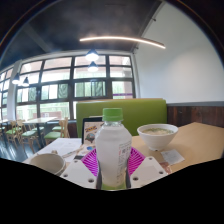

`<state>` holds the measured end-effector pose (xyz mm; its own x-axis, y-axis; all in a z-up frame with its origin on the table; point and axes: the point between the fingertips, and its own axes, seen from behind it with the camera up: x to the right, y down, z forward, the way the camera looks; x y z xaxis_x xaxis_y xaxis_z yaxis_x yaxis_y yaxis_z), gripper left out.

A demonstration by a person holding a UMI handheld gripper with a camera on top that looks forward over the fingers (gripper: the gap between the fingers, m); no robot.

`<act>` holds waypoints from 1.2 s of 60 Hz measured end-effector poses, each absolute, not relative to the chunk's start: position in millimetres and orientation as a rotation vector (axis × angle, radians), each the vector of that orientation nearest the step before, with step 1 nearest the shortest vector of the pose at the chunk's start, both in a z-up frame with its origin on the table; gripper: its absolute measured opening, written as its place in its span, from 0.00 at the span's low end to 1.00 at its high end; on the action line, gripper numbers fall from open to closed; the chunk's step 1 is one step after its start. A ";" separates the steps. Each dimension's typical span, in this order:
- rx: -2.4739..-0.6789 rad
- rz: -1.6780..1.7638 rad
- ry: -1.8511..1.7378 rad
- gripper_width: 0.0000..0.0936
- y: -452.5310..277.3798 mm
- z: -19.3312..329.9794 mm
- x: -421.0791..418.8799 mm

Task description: Pour water

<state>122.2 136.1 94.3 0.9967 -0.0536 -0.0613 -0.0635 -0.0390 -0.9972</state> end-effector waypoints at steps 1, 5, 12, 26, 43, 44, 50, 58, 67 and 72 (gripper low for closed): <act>-1.614 -0.008 0.084 0.34 136.2 91.8 122.0; -1.615 -0.052 0.070 0.36 130.5 87.1 120.3; -1.632 -0.028 0.086 0.36 137.1 85.8 125.4; -1.634 -0.049 0.064 0.45 138.0 86.3 124.1; -1.652 0.004 0.075 0.87 94.2 99.4 119.7; -1.651 -0.001 0.080 0.87 88.1 101.8 120.7; -1.666 -0.085 0.098 0.87 41.4 116.8 126.7; -1.695 -0.104 0.098 0.87 -32.7 122.5 119.2; -1.710 -0.019 0.104 0.88 -122.7 123.2 81.7; -1.701 0.025 0.087 0.87 -159.0 121.8 63.9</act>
<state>63.9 -159.0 121.8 0.9968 -0.0429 -0.0671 -0.0722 -0.1295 -0.9890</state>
